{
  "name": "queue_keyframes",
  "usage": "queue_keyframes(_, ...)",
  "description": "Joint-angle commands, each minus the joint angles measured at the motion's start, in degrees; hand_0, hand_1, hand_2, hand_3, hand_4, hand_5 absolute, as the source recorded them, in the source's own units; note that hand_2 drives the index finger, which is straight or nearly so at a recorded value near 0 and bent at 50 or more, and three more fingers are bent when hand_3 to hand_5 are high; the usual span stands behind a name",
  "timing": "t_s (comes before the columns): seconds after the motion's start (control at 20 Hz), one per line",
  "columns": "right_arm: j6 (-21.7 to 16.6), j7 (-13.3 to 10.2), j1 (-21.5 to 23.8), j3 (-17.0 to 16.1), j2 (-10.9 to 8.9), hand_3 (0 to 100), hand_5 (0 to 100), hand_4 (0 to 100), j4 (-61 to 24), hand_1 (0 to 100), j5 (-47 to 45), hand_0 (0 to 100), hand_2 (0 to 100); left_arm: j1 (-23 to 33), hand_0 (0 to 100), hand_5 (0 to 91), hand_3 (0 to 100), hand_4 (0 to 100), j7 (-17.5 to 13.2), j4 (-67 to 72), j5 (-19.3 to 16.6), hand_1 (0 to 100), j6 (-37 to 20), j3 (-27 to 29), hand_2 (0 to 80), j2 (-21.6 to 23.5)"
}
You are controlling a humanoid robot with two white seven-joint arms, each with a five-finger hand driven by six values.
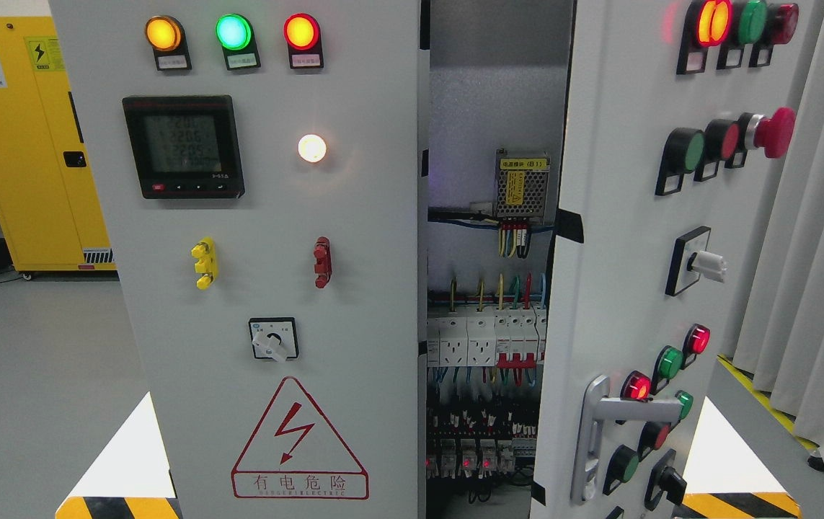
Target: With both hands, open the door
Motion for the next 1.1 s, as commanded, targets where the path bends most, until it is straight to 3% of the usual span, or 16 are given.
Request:
queue_keyframes(0.0, -0.03, -0.04, -0.61, -0.05, 0.05, 0, 0, 0, 0.0, 50, 0.0, 0, 4, 0.04, 12, 0.0, 0, 0, -0.06, -0.15, 0.03, 56, -0.14, 0.08, 0.0, 0.53)
queue_keyframes(0.4, -0.03, -0.04, -0.61, -0.05, 0.13, 0, 0, 0, 0.0, 50, 0.0, 0, 4, 0.74, 12, 0.0, 0, 0, -0.33, -5.04, 0.47, 56, -1.89, 0.08, 0.0, 1.05)
queue_keyframes(0.55, -0.03, -0.04, -0.61, 0.04, 0.13, 0, 0, 0, 0.0, 50, 0.0, 0, 4, 3.37, 12, 0.0, 0, 0, -3.57, -15.49, 0.38, 56, -2.33, 0.08, 0.0, 1.58)
queue_keyframes(0.7, -0.03, -0.04, -0.61, 0.04, 0.05, 0, 0, 0, 0.0, 50, 0.0, 0, 4, 6.1, 12, 0.0, 0, 0, -10.76, -28.85, 0.47, 56, -2.33, 0.08, 0.0, 4.73)
queue_keyframes(0.95, -0.03, -0.04, -0.61, -0.05, 0.05, 0, 0, 0, 0.0, 50, 0.0, 0, 4, 10.67, 12, 0.0, 0, 0, -28.16, -49.42, 0.56, 56, -2.33, 4.29, 0.0, 10.19)
queue_keyframes(1.05, -0.03, -0.04, -0.61, -0.05, -0.04, 0, 0, 0, 0.0, 50, 0.0, 0, 4, 12.34, 12, 0.0, 0, 0, -32.22, -57.32, 0.65, 56, -2.51, 4.56, 0.0, 12.73)
